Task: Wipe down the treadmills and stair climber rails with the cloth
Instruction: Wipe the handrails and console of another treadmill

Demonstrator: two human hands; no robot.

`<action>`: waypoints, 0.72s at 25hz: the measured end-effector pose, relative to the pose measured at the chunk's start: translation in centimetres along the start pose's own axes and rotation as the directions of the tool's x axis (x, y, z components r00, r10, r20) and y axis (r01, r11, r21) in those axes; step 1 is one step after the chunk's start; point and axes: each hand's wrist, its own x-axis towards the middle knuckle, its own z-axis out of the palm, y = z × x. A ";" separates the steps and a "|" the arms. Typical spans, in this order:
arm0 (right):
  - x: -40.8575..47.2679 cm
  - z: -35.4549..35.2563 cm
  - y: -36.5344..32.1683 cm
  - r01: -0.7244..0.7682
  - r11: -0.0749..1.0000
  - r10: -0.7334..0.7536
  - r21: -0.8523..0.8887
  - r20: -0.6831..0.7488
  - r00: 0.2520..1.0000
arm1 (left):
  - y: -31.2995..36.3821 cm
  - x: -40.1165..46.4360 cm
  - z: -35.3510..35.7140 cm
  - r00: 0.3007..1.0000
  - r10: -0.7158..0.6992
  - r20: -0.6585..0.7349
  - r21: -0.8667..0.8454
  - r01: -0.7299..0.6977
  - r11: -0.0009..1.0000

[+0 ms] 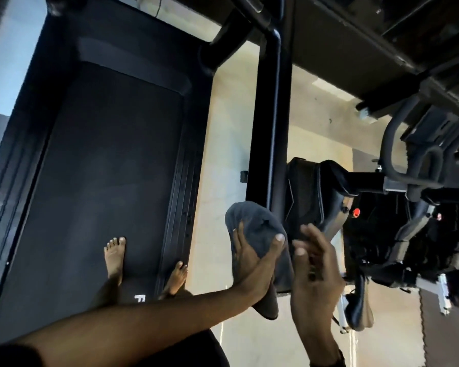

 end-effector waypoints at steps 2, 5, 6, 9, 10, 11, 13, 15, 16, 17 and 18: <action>1.6 -0.5 0.7 -0.034 0.998 0.031 0.060 0.038 0.999 | -0.5 0.7 1.3 0.990 -0.058 -0.132 -0.154 0.037 0.987; 4.0 0.2 1.5 -0.024 0.999 0.014 0.034 0.250 0.968 | -0.9 1.8 1.9 0.983 -0.120 -0.137 -0.432 0.049 0.900; 4.9 0.9 1.7 -0.016 1.000 0.006 0.026 0.327 0.945 | -1.0 2.2 1.9 0.985 -0.117 -0.128 -0.486 0.041 0.873; 7.8 3.0 1.2 -0.014 0.998 -0.016 0.065 0.430 0.903 | -1.2 3.7 1.3 0.983 -0.146 -0.108 -0.536 0.066 0.841; 8.6 3.5 1.2 -0.014 0.996 -0.025 0.089 0.423 0.906 | -1.2 4.6 1.1 0.981 -0.167 -0.099 -0.546 0.087 0.833; 9.4 3.9 1.2 -0.013 0.995 -0.029 0.099 0.411 0.911 | -1.0 5.8 0.7 0.975 -0.200 -0.093 -0.554 0.117 0.824; 10.7 4.7 1.6 -0.052 0.995 0.014 0.082 0.408 0.913 | -0.7 8.1 -0.1 0.970 -0.235 -0.067 -0.536 0.164 0.828; 12.1 6.1 2.2 -0.091 0.996 0.074 0.022 0.411 0.908 | -0.3 10.2 -0.8 0.969 -0.245 -0.030 -0.520 0.194 0.832; 12.6 7.0 2.4 -0.104 0.994 0.106 -0.025 0.407 0.907 | -0.2 10.9 -1.0 0.971 -0.236 -0.021 -0.521 0.191 0.832; 13.0 7.9 2.4 -0.124 0.990 0.139 -0.063 0.400 0.906 | -0.1 11.0 -1.4 0.978 -0.208 -0.017 -0.507 0.170 0.845; 13.4 8.7 2.6 -0.152 0.986 0.167 -0.071 0.387 0.907 | -0.7 10.8 -1.6 0.984 -0.176 -0.018 -0.499 0.144 0.855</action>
